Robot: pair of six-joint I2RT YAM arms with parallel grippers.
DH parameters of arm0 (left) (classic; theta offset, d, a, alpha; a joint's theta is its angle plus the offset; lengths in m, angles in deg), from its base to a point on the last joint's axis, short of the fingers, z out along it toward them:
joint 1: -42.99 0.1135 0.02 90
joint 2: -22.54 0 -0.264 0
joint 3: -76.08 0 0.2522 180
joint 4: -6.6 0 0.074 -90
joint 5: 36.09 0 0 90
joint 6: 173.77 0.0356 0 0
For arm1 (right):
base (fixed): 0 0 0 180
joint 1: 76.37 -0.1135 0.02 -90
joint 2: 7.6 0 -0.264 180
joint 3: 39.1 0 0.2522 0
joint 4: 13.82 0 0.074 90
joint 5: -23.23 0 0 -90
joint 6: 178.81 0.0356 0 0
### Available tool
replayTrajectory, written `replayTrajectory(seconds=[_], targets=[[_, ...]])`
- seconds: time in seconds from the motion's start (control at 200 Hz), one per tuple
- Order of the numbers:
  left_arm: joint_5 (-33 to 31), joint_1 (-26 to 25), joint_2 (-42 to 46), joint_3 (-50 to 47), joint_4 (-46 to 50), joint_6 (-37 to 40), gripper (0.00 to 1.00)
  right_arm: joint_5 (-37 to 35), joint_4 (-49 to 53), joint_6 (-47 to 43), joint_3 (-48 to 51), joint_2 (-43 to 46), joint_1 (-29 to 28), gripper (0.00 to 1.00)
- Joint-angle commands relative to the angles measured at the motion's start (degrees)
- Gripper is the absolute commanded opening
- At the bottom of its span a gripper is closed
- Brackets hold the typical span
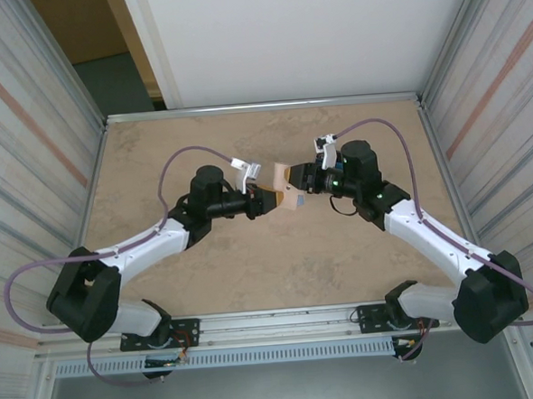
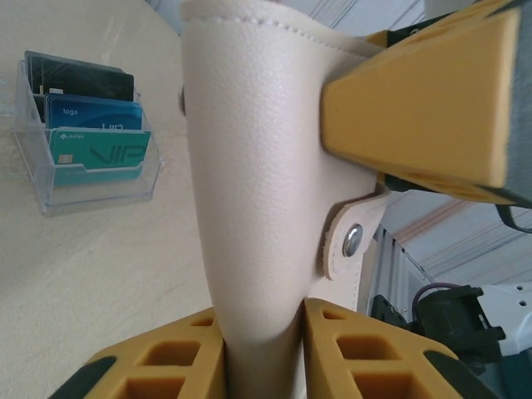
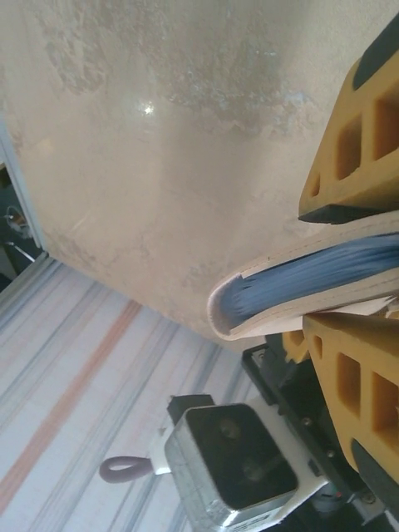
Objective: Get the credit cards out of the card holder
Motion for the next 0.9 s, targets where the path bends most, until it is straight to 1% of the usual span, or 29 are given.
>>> replayTrajectory(seconds=[0.0, 0.105, 0.226, 0.346, 0.446, 0.516, 0.621, 0.712, 0.842, 0.892], targets=[[-1.55, -1.9, -0.91, 0.82, -2.26, 0.11, 0.27, 0.0, -4.13, 3.52, 0.08, 0.28, -1.89, 0.33], [-1.55, -1.9, -0.88, 0.69, -2.47, -0.22, 0.29, 0.19, -4.1, 3.53, -0.01, 0.0, -1.92, 0.33], [-1.46, -1.9, -0.45, 0.75, -2.19, -0.11, 0.31, -0.93, -2.87, 3.08, 0.15, 0.09, -1.66, 0.25], [-1.54, -1.9, -0.34, 0.78, -2.37, -0.16, 0.32, 0.44, -3.56, 3.46, 0.51, -0.05, -1.14, 0.2], [-1.41, -1.9, -0.64, 0.67, -3.03, -0.52, 0.4, 1.31, -4.01, 4.28, 0.6, -0.17, -0.76, 0.12], [-1.19, -1.84, -0.38, 0.36, -3.27, -0.62, 0.48, 2.42, -4.49, 4.95, 0.85, 0.0, 0.19, 0.07], [-0.28, -0.73, 1.36, -0.64, -3.24, -0.87, 0.59, 5.88, -5.67, 5.33, 1.46, 0.82, 2.67, 0.02], [1.12, 1.64, 3.62, -2.1, -3.1, -1.54, 0.64, 10.87, -6.58, 4.57, 1.62, 1.16, 5.07, 0.0], [7.16, 5.4, 6.83, -3.22, -2.59, -1.72, 0.68, 17.72, -6.73, 2.88, 0.81, 0.9, 7.88, 0.0], [10.27, 6.64, 7.6, -3.31, -2.3, -1.55, 0.69, 20.71, -7.02, 2.29, 0.24, 0.63, 8.5, 0.0]])
